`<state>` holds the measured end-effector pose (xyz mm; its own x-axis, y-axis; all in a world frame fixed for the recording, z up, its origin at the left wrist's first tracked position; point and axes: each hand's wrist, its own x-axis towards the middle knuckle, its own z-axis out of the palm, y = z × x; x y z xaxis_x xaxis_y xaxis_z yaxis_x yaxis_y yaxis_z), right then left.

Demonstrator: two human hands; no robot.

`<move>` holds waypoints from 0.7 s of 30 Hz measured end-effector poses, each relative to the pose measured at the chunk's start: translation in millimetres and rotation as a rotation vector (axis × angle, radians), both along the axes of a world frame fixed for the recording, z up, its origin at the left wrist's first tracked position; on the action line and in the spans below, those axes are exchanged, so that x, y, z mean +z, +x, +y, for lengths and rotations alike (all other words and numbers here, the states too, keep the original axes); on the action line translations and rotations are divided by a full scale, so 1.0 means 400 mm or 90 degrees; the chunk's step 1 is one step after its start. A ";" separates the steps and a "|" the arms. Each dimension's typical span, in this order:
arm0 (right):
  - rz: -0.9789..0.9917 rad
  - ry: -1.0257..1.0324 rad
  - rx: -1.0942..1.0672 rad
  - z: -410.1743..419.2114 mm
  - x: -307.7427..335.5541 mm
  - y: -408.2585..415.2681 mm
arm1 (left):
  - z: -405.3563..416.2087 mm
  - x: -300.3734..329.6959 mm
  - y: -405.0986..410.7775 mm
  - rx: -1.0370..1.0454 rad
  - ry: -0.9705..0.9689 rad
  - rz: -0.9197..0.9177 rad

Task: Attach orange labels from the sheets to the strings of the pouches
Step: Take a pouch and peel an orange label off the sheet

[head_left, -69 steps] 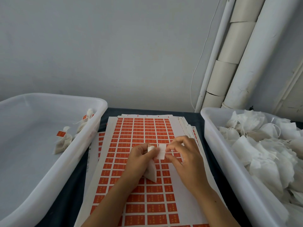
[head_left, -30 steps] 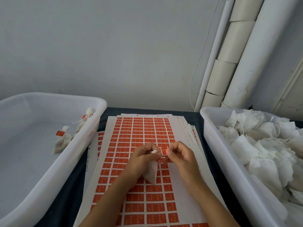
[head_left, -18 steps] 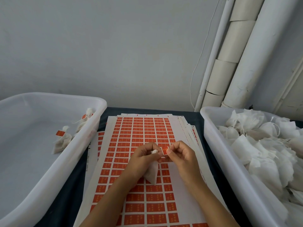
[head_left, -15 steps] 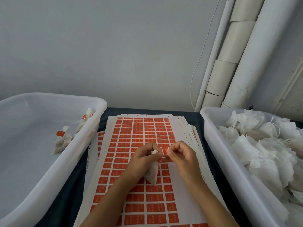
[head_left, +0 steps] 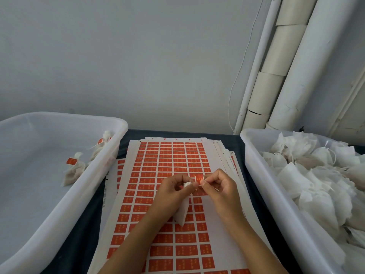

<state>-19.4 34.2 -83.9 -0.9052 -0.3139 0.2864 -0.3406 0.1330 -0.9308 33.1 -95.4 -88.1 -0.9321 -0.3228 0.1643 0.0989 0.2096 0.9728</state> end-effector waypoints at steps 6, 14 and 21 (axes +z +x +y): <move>-0.025 -0.020 0.003 -0.001 -0.001 0.001 | -0.007 -0.003 0.003 -0.014 -0.003 0.026; -0.046 0.076 0.080 -0.009 -0.007 0.005 | -0.011 -0.002 0.005 -0.061 -0.032 0.035; 0.049 0.084 0.086 -0.014 -0.013 0.004 | -0.011 0.004 0.003 -0.086 0.003 0.017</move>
